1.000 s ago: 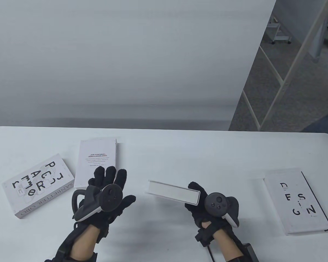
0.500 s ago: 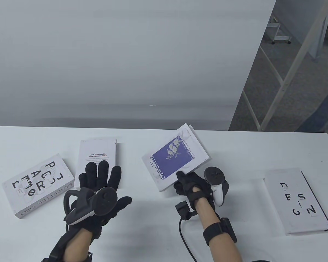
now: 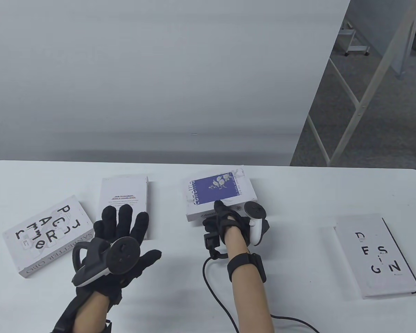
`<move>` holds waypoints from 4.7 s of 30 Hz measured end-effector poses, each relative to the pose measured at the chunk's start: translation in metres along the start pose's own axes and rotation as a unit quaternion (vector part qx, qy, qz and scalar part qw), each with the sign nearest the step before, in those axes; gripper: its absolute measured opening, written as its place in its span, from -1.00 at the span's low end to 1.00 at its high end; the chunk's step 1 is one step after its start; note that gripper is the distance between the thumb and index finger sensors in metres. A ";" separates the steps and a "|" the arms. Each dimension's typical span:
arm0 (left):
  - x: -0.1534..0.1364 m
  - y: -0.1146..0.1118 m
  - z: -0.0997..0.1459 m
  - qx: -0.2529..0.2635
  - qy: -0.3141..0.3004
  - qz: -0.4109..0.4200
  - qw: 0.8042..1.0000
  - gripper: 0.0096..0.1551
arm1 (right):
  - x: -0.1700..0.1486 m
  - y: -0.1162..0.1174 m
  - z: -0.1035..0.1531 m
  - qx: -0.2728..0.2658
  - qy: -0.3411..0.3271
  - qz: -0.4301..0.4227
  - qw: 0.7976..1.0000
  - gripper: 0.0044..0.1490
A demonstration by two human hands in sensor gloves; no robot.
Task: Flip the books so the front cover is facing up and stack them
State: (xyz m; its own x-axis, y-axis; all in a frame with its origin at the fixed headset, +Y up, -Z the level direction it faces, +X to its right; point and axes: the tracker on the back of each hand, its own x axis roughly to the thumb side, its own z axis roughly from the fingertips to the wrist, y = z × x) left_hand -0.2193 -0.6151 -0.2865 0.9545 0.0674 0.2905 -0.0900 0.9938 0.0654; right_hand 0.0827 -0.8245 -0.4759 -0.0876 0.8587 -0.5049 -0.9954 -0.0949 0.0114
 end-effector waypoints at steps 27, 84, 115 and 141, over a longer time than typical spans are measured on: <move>0.012 -0.022 -0.013 -0.049 -0.010 -0.023 0.998 0.14 | 0.009 0.016 0.020 0.107 -0.038 0.020 0.993 -0.04; 0.026 -0.048 -0.025 -0.042 -0.036 -0.023 0.998 0.21 | -0.054 -0.355 0.133 -0.239 0.061 0.446 0.860 -0.28; 0.026 -0.052 -0.026 -0.062 -0.026 -0.034 0.997 0.21 | -0.013 -0.185 0.130 -0.052 -0.100 0.708 0.697 -0.38; 0.024 -0.059 -0.028 -0.078 -0.020 -0.031 0.996 0.20 | -0.002 0.046 0.161 0.138 -0.221 0.726 0.636 -0.38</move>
State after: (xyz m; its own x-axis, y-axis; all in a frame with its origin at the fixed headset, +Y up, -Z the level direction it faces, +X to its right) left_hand -0.1836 -0.6693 -0.3100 0.9442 0.0058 0.3294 0.0160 0.9979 -0.0633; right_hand 0.0308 -0.7497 -0.3354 -0.8637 0.0302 0.5030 0.1843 -0.9101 0.3712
